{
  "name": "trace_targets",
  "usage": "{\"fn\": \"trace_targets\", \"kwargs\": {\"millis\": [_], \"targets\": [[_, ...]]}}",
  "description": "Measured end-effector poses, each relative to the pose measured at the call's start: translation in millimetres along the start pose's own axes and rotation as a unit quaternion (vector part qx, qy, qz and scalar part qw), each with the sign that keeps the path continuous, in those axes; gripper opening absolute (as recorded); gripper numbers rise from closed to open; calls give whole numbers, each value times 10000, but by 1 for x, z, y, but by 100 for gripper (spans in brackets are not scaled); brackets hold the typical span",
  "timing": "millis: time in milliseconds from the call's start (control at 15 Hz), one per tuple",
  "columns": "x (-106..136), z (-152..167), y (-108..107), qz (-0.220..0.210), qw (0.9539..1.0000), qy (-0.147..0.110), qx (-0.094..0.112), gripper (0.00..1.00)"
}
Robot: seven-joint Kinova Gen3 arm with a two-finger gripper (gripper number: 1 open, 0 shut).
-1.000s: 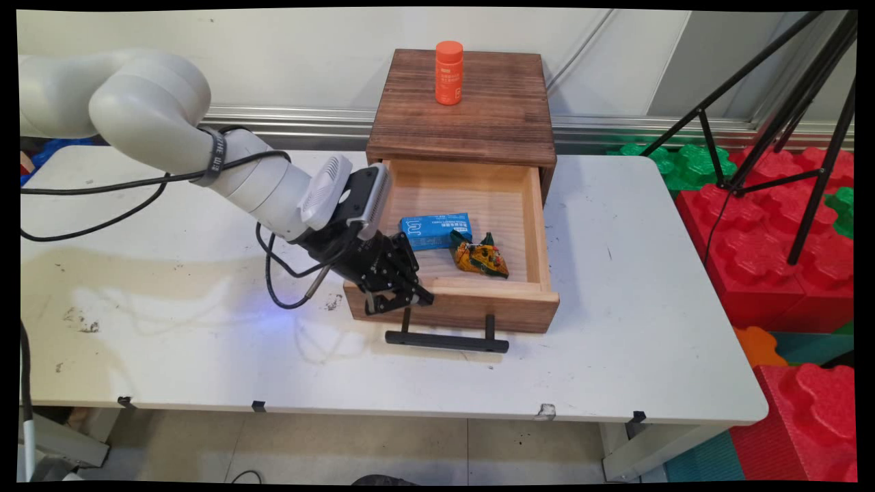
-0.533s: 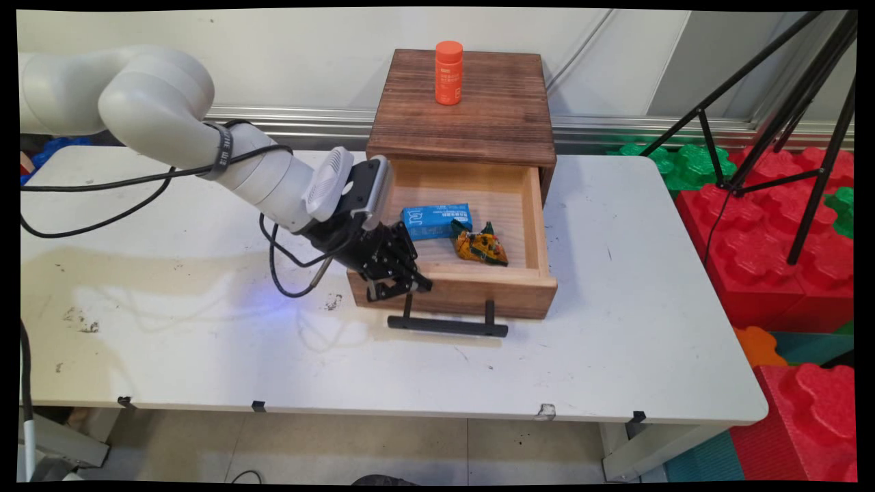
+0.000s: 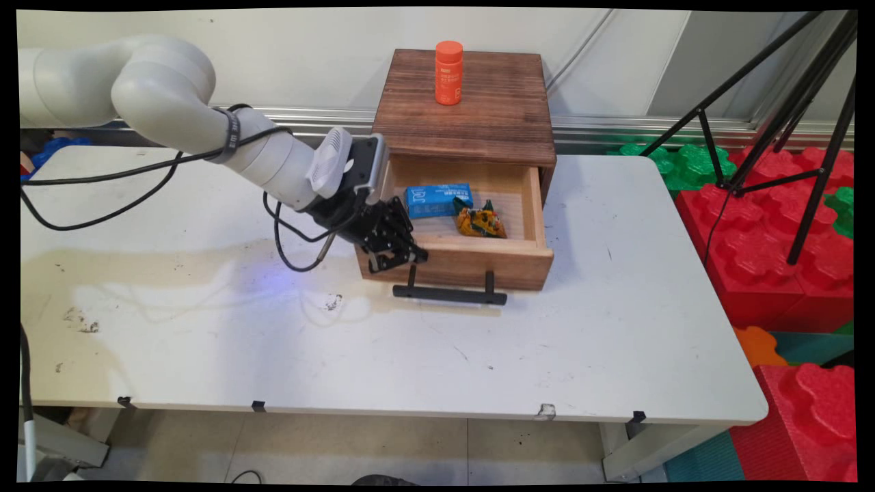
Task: Open the drawer
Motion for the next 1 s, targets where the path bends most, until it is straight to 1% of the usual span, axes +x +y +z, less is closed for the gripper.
{"fn": "trace_targets", "kwargs": {"millis": [600, 1000], "targets": [[-7, -1, -34, -40, 9992, -27, 399, 0], [-8, 3, -60, -23, 9981, -15, 617, 0]]}}
